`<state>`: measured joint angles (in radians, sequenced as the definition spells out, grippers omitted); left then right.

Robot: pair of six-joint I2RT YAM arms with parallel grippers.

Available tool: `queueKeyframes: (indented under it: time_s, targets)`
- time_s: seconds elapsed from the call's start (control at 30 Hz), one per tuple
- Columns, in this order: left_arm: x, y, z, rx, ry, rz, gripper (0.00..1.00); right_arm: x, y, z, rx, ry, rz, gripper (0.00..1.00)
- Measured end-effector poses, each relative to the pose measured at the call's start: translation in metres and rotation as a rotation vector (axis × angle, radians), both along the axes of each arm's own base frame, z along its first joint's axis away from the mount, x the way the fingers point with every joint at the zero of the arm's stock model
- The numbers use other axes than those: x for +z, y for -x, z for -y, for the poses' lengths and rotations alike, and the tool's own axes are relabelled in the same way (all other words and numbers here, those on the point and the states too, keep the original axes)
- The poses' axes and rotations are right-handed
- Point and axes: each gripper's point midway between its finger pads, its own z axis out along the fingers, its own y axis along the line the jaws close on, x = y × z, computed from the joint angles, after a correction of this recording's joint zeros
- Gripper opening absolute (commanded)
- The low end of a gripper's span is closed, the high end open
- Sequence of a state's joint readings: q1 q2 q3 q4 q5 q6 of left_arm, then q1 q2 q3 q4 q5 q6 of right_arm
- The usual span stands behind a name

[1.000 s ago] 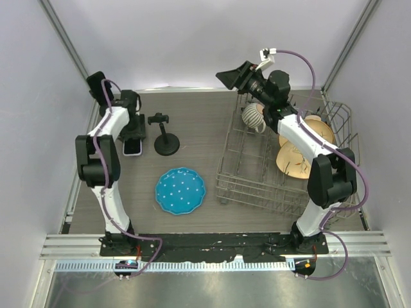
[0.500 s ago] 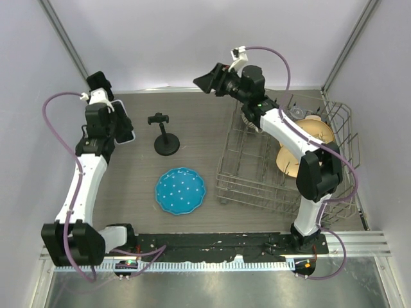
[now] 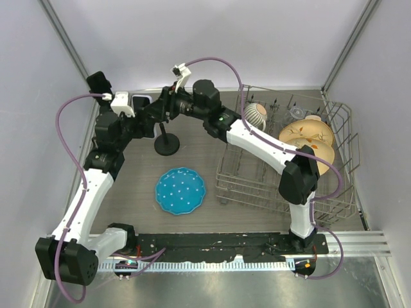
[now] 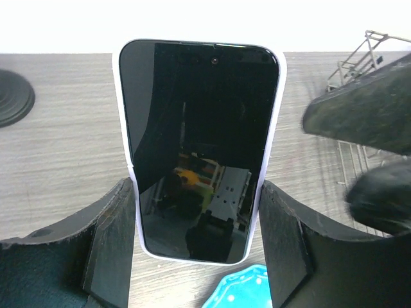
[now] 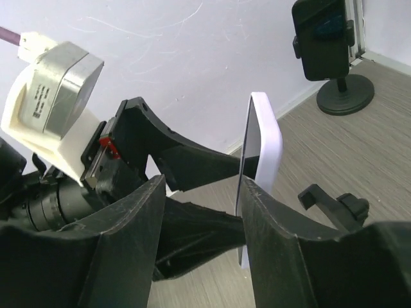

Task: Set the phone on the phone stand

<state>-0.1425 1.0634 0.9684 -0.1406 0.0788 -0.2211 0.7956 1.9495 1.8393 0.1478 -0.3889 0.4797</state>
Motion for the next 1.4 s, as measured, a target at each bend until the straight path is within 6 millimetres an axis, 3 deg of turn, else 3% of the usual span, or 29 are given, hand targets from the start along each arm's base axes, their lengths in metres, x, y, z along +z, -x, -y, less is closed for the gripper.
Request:
queueKeyframes:
  time_s: [0.13, 0.33, 0.6, 0.83, 0.87, 0.9, 1.0, 1.07, 1.23, 1.33, 1.4]
  targets:
    - [0.006, 0.005, 0.010, -0.049, -0.003, 0.046, 0.00, -0.001, 0.001, -0.005, -0.032, 0.011, 0.016, 0.53]
    - [0.007, 0.005, 0.016, -0.069, -0.006, 0.070, 0.00, -0.007, -0.013, 0.001, -0.119, 0.035, 0.017, 0.53]
    - [0.017, 0.002, 0.020, -0.079, -0.001, 0.116, 0.00, -0.029, -0.034, 0.020, -0.274, 0.110, 0.014, 0.55]
    - [0.019, -0.001, 0.012, -0.039, -0.024, 0.127, 0.01, -0.027, -0.041, 0.033, -0.338, 0.108, -0.007, 0.60]
    - [0.018, -0.003, 0.006, -0.002, -0.031, 0.116, 0.25, -0.024, -0.042, 0.035, -0.343, 0.103, -0.007, 0.60]
    - [0.018, -0.004, 0.001, 0.029, -0.031, 0.108, 0.41, -0.023, -0.043, 0.036, -0.347, 0.101, -0.008, 0.60]
    - [0.013, -0.012, -0.026, 0.197, -0.024, 0.033, 0.84, -0.021, -0.046, 0.041, -0.356, 0.094, -0.008, 0.60]
    - [0.008, -0.020, -0.046, 0.326, 0.015, -0.036, 0.97, -0.020, -0.049, 0.044, -0.357, 0.093, -0.010, 0.60]
    - [-0.026, -0.022, -0.086, 0.549, 0.274, -0.233, 1.00, -0.021, -0.065, 0.061, -0.380, 0.091, -0.016, 0.60]
    - [-0.065, -0.010, -0.123, 0.770, 0.432, -0.415, 1.00, -0.023, -0.075, 0.079, -0.405, 0.097, -0.025, 0.60]
    - [-0.093, -0.006, -0.135, 0.899, 0.495, -0.546, 0.99, -0.023, -0.082, 0.096, -0.427, 0.096, -0.032, 0.60]
